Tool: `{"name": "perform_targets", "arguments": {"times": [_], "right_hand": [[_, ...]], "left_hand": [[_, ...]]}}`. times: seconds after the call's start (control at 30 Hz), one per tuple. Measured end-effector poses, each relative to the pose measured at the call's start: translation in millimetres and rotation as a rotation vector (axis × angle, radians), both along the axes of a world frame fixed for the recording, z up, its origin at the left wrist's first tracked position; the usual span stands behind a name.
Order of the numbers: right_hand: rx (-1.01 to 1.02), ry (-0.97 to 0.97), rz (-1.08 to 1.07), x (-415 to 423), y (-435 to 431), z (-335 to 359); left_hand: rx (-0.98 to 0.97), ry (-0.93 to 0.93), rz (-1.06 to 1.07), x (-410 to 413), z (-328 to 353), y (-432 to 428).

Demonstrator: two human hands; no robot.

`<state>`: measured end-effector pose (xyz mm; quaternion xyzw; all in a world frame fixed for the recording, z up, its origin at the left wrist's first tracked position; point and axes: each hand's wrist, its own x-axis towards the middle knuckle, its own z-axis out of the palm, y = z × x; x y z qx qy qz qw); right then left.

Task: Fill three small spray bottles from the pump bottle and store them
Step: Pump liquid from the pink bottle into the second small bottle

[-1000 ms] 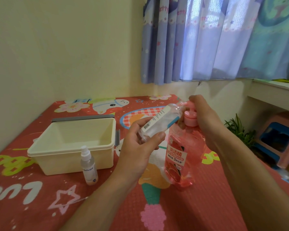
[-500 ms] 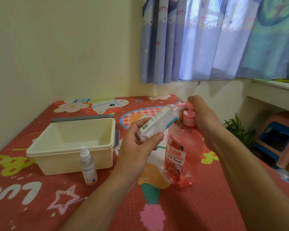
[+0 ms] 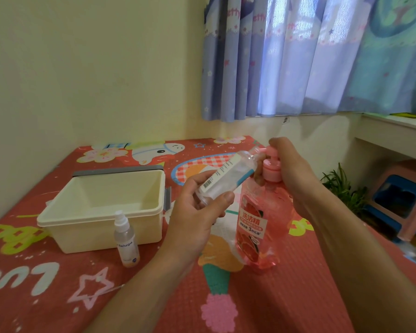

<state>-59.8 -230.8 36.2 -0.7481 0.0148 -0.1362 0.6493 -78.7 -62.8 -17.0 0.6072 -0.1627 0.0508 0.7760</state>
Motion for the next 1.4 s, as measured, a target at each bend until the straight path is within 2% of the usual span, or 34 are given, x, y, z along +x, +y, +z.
{"name": "perform_targets", "arguments": {"times": [1.4], "right_hand": [[0.013,0.04,0.001,-0.9,0.2,2.2]], "left_hand": [[-0.012,-0.013,-0.01,-1.3,1.9,-0.9]]}}
